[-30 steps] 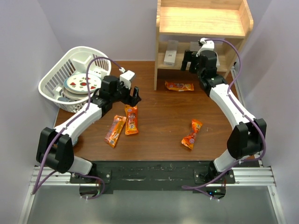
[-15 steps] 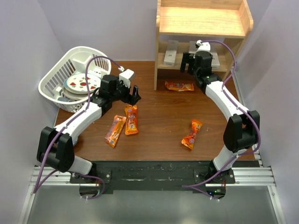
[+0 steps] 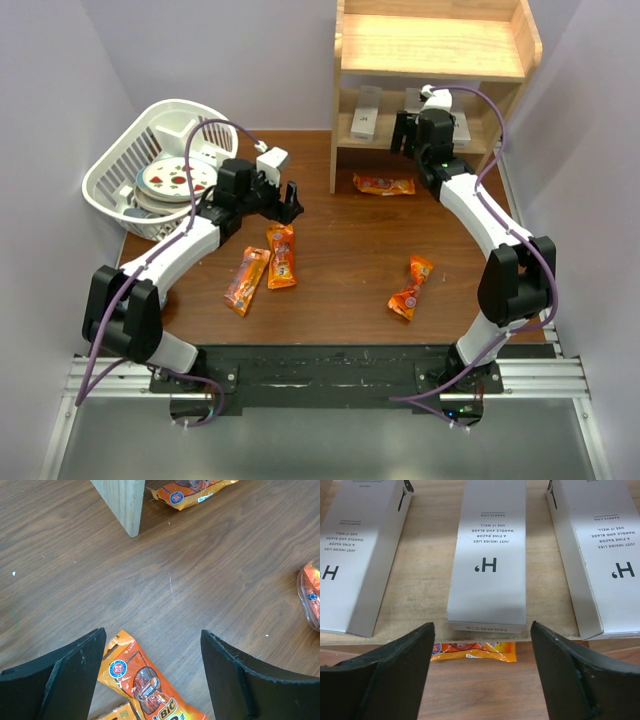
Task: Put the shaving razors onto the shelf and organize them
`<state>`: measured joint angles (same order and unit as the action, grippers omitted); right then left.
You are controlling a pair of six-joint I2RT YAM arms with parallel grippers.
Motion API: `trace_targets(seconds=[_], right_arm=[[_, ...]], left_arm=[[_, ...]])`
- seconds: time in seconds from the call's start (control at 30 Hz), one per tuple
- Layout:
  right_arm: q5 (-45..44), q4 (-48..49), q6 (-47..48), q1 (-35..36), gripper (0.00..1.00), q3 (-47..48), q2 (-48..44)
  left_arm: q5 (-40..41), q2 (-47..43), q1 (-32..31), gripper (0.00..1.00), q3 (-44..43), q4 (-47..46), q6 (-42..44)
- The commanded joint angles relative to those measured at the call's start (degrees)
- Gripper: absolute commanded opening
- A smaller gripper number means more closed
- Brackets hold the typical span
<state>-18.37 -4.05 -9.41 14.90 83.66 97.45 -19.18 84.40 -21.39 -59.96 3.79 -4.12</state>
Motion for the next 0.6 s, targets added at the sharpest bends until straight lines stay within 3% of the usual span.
trace_targets(seconds=[0.0, 0.13, 0.3, 0.57], right_arm=[[1.1, 2.8, -1.3, 0.0, 0.77, 0.5, 0.1], [1.6, 2.6, -1.9, 0.0, 0.72, 0.2, 0.4], [0.9, 2.1, -3.2, -0.8, 0.84, -1.0, 0.6], [3.2, 3.3, -3.2, -1.4, 0.68, -3.1, -0.9]], left_arm=[[-1.0, 0.1, 0.5, 0.82, -2.5, -2.9, -1.1], [-0.9, -0.2, 0.6, 0.82, -2.2, -3.0, -1.1], [-0.9, -0.6, 0.6, 0.82, -1.8, -2.9, -0.9], [-0.9, -0.7, 0.6, 0.82, -1.6, -2.9, -1.1]])
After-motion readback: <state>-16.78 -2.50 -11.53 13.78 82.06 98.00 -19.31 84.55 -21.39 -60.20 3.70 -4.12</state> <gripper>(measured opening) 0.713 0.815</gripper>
